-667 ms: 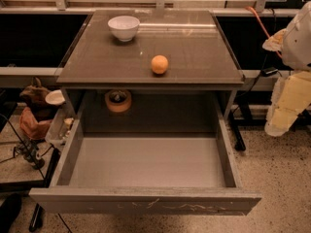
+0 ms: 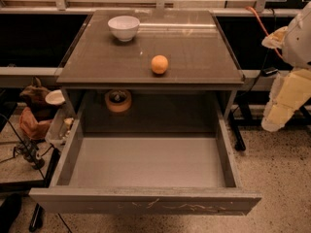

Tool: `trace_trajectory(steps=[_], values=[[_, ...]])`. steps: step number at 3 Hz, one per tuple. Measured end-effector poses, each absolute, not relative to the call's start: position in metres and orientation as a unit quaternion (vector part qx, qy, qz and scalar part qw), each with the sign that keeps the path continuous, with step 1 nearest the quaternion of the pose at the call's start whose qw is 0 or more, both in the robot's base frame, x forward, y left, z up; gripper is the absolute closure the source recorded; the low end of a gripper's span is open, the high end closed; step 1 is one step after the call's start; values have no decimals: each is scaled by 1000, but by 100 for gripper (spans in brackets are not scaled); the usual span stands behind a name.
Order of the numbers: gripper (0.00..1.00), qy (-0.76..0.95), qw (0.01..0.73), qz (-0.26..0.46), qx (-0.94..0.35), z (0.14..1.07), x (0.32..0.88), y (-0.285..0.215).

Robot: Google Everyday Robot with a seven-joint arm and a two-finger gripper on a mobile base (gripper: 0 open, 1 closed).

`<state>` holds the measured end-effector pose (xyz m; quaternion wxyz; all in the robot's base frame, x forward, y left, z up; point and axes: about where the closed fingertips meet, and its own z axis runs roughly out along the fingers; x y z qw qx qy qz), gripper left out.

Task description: Place orange into top drawer

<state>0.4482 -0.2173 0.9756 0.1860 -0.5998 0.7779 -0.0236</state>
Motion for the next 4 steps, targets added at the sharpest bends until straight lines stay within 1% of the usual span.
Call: trace_trajectory(steps=[1,2,3,4], values=[[0,761,235,-2,-604,969,486,-211],[0,745,264,16,-613,953,532,-200],[0,735,266,21,-624,929,580,-184],[0,730,263,23,-631,911,610,-173]])
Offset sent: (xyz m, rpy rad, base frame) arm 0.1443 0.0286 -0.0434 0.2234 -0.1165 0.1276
